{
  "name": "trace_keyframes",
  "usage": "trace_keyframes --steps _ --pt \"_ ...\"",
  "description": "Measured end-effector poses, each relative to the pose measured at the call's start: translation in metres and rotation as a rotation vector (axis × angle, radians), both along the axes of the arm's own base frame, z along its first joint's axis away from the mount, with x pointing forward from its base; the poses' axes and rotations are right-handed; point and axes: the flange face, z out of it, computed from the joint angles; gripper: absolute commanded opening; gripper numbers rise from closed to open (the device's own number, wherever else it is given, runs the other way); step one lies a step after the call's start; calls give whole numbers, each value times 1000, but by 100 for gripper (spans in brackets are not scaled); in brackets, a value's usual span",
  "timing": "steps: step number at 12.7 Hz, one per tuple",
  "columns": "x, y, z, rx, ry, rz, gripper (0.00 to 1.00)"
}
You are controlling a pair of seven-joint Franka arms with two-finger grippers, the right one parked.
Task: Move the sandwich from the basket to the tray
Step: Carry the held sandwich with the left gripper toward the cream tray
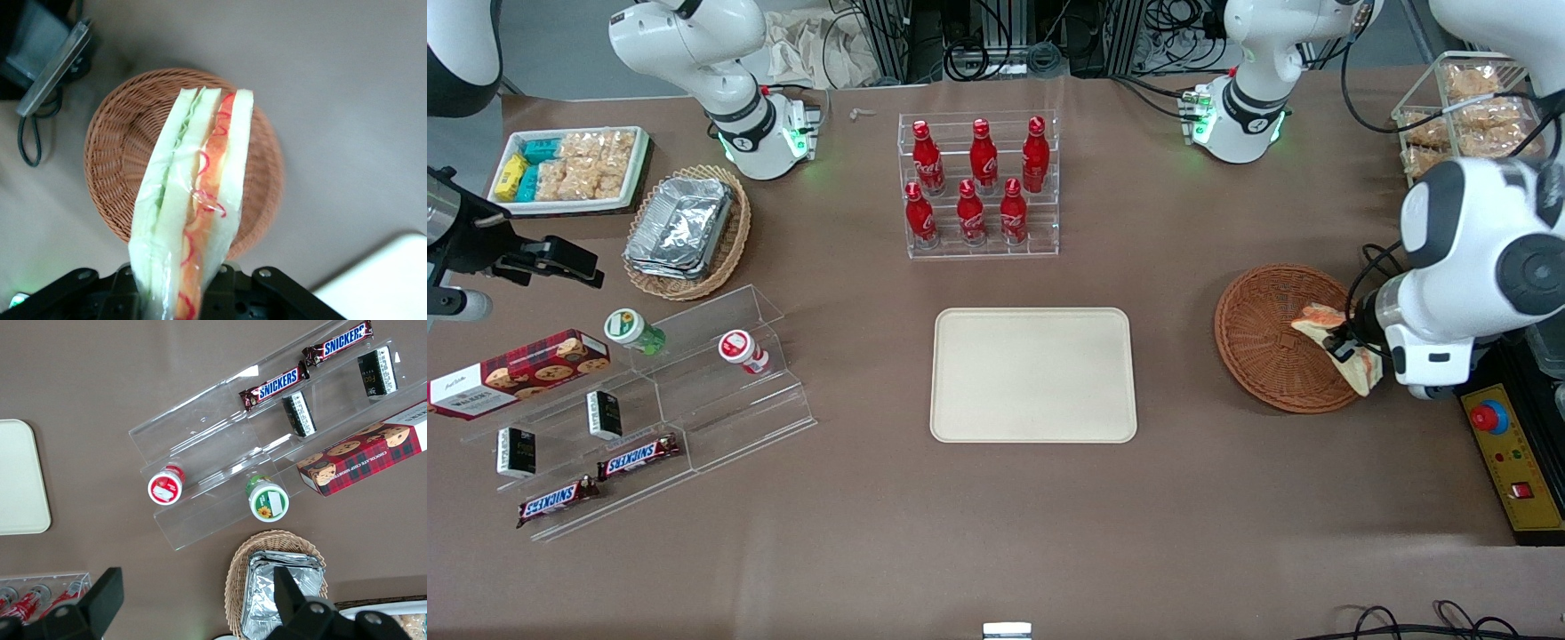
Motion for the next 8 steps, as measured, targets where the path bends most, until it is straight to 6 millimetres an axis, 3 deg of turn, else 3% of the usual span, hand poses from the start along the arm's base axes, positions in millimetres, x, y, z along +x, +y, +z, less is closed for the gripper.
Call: trace_keyframes --steps 2,4,6,8 --pt "7 -31 54 -49 -56 -80 0" --pt "2 -71 76 -87 -75 -144 0" --pt "-8 -122 72 -117 -68 -228 0" --pt "-13 -180 53 -166 -84 -311 0"
